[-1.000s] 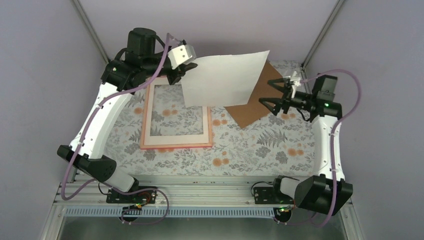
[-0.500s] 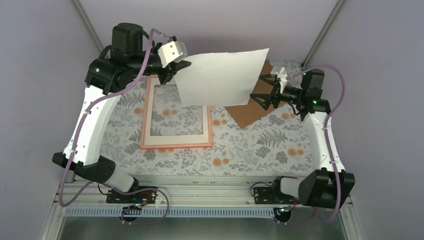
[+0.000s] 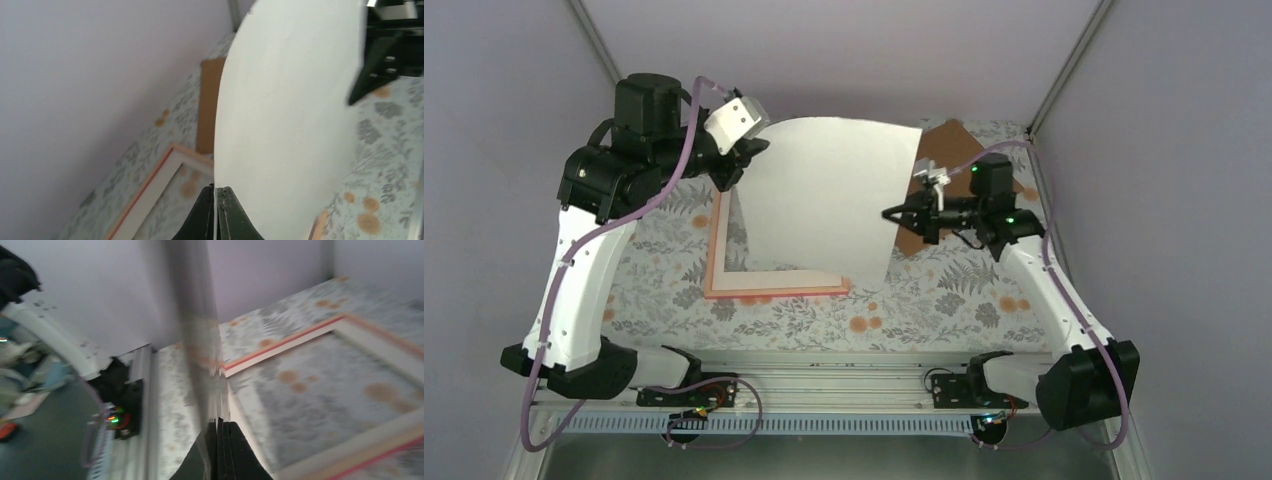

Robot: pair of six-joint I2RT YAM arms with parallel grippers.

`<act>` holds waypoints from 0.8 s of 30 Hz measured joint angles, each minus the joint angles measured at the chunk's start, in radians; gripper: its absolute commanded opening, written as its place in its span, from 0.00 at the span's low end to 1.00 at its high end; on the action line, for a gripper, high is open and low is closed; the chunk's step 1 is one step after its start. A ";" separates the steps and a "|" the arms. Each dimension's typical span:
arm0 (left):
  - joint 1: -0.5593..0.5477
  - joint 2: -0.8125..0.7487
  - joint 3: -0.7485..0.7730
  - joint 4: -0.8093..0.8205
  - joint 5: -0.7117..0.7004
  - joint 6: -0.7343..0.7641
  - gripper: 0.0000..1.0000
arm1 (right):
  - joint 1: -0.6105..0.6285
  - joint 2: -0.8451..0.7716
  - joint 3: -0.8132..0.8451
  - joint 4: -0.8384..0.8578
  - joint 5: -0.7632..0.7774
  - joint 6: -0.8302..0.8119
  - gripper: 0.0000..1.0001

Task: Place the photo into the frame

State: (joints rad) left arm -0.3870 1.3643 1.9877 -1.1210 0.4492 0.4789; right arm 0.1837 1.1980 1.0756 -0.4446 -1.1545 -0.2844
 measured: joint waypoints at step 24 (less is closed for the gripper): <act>0.317 0.453 -0.240 0.270 -0.317 0.033 0.03 | 0.243 0.769 0.262 0.302 0.200 0.512 0.04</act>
State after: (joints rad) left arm -0.0704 1.8175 1.7473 -0.8505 0.1326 0.5121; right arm 0.4263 1.9667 1.3373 -0.1425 -0.9546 0.2276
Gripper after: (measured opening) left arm 0.028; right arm 0.036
